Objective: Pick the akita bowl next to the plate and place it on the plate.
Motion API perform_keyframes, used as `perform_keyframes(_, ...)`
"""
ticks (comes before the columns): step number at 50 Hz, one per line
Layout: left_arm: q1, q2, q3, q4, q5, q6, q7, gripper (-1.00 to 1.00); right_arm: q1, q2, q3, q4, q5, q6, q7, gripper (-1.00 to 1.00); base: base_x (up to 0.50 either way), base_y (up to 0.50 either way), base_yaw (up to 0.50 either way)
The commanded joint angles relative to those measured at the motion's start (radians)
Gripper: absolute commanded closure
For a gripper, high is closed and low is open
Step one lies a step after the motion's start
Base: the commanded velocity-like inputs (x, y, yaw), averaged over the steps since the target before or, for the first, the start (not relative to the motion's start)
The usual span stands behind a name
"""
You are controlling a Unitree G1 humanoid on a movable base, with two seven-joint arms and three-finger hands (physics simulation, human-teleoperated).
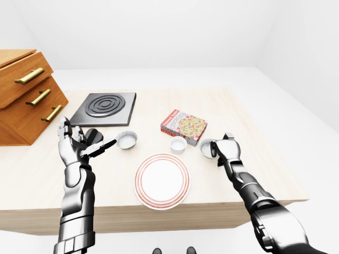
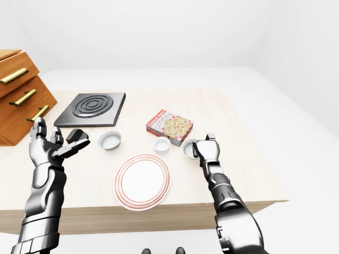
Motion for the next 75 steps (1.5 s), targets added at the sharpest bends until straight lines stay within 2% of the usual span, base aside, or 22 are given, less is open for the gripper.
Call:
perform_keyframes(1, -0.002, 0.001, -0.001, 0.002, 0.001, -0.002, -0.002, -1.0, 0.014, 0.0, 0.02, -0.014, -0.015, 0.0, -0.001, 1.0, 0.0, 0.0, 0.0)
perform_keyframes(4, -0.001, 0.0, -0.002, -0.005, 0.002, 0.003, 0.0, -1.0, 0.012, -0.002, 0.021, -0.014, -0.024, 0.0, -0.001, 1.0, 0.0, 0.0, 0.0)
perform_keyframes(8, -0.003, 0.0, -0.001, 0.006, 0.003, -0.006, -0.005, -1.0, 0.009, -0.005, 0.02, -0.019, -0.037, 0.0, -0.001, 1.0, 0.0, 0.0, 0.0)
perform_keyframes(15, 0.001, -0.001, -0.002, -0.008, 0.004, 0.003, -0.002, -1.0, 0.011, -0.01, 0.017, -0.045, -0.046, 0.0, -0.001, 1.0, 0.0, 0.0, 0.0)
perform_keyframes(20, -0.002, -0.002, -0.003, 0.011, 0.006, -0.012, -0.009, -1.0, 0.019, -0.019, 0.01, -0.088, -0.054, 0.0, -0.001, 1.0, 0.0, 0.0, 0.0)
perform_keyframes(21, -0.001, -0.002, -0.003, 0.008, 0.005, -0.01, -0.009, -1.0, 0.047, -0.024, 0.0, -0.18, -0.048, 0.0, -0.001, 1.0, 0.0, 0.0, 0.0)
perform_keyframes(29, 0.002, -0.003, -0.004, -0.006, 0.006, 0.0, -0.005, -1.0, 0.137, -0.007, -0.035, -0.458, -0.063, 0.0, -0.001, 1.0, 0.0, 0.0, 0.0)
perform_keyframes(35, 0.003, -0.004, -0.004, -0.003, 0.007, -0.004, -0.009, -1.0, 0.181, -0.002, -0.07, -0.62, -0.038, 0.0, -0.001, 1.0, 0.0, 0.0, 0.0)
perform_keyframes(37, 0.005, -0.005, -0.004, -0.016, 0.006, 0.006, -0.005, -1.0, 0.195, 0.001, -0.08, -0.689, -0.03, 0.0, -0.001, 1.0, 0.0, 0.0, 0.0)
perform_keyframes(43, 0.006, -0.006, -0.003, -0.016, 0.006, 0.006, -0.008, -1.0, 0.234, 0.01, -0.1, -0.885, -0.029, 0.0, -0.001, 1.0, 0.0, 0.0, 0.0)
perform_keyframes(49, 0.001, -0.005, -0.004, -0.001, 0.006, -0.004, -0.011, -1.0, 0.263, 0.024, -0.112, -1.026, -0.042, 0.0, 0.0, 1.0, 0.0, 0.0, 0.0)
perform_keyframes(59, 0.007, -0.005, -0.003, -0.021, 0.004, 0.01, -0.007, -1.0, 0.31, 0.066, -0.115, -1.281, -0.036, 0.0, 0.185, 1.0, 0.0, 0.0, 0.0)
perform_keyframes(61, 0.004, -0.005, -0.002, -0.015, 0.005, 0.006, -0.009, -1.0, 0.317, 0.074, -0.114, -1.327, -0.033, 0.0, 0.224, 1.0, 0.0, 0.0, 0.0)
perform_keyframes(64, 0.001, -0.005, -0.002, 0.002, 0.005, -0.005, -0.013, -1.0, 0.32, 0.081, -0.112, -1.352, -0.034, 0.0, 0.247, 1.0, 0.0, 0.0, 0.0)
perform_keyframes(66, 0.001, -0.004, -0.003, 0.0, 0.004, -0.005, -0.012, -1.0, 0.318, 0.083, -0.112, -1.357, -0.035, 0.0, 0.257, 1.0, 0.0, 0.0, 0.0)
perform_keyframes(67, 0.004, -0.004, -0.003, -0.011, 0.002, 0.003, -0.008, -1.0, 0.311, 0.087, -0.11, -1.364, -0.034, 0.0, 0.271, 1.0, 0.0, 0.0, 0.0)
perform_keyframes(68, 0.003, -0.004, -0.002, -0.006, 0.003, -0.001, -0.01, -1.0, 0.311, 0.088, -0.108, -1.364, -0.037, 0.0, 0.275, 1.0, 0.0, 0.0, 0.0)
perform_keyframes(69, -0.001, -0.004, -0.002, 0.012, 0.004, -0.014, -0.015, -1.0, 0.313, 0.09, -0.103, -1.366, -0.044, 0.0, 0.277, 1.0, 0.0, 0.0, 0.0)
perform_keyframes(75, -0.001, -0.002, -0.003, 0.009, 0.0, -0.01, -0.012, -1.0, 0.316, 0.11, -0.083, -1.386, -0.06, 0.0, 0.31, 1.0, 0.0, 0.0, 0.0)
